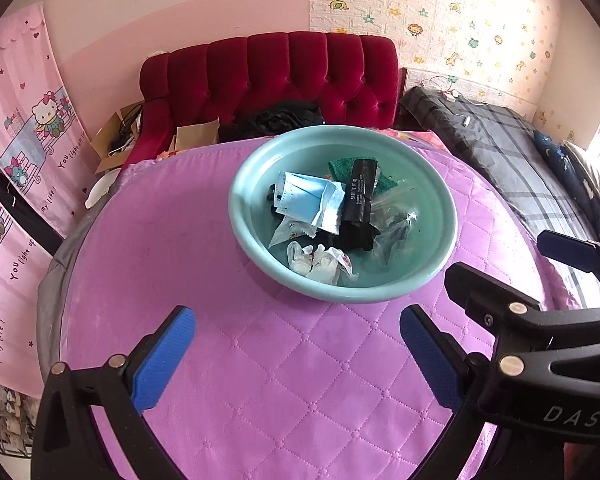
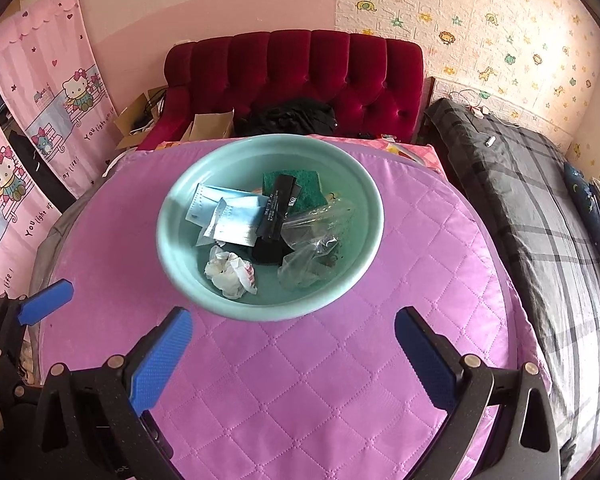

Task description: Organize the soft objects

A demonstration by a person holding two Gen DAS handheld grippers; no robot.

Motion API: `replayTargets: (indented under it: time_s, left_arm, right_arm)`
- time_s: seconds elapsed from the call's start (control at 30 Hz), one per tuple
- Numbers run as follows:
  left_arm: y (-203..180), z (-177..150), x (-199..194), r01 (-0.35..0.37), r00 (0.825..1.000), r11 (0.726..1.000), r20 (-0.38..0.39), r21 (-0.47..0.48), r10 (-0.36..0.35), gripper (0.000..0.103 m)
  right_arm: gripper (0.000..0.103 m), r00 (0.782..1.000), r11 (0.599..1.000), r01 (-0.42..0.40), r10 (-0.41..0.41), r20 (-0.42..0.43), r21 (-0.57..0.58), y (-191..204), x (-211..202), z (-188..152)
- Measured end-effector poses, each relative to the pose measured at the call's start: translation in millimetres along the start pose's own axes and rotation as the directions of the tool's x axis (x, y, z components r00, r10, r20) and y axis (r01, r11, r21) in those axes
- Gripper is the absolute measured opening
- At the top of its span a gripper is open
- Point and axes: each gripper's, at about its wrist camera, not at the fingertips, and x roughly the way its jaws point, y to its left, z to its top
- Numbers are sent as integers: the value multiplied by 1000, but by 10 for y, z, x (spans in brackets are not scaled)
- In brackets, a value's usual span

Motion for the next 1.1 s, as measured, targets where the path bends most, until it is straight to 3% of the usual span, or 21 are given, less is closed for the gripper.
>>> replayTargets:
  time_s: [0.33, 1.1]
  left_arm:
    - [-44, -180, 12, -24, 1000, 1000, -5, 16, 24, 103]
    - [-51, -167, -33, -20, 1000, 1000, 3, 11, 20, 103]
  right_arm:
    - [103, 1000, 1000, -11, 11, -5, 21, -14, 45, -212]
    - [103, 1000, 1000, -4, 4, 17, 18, 15, -26, -199]
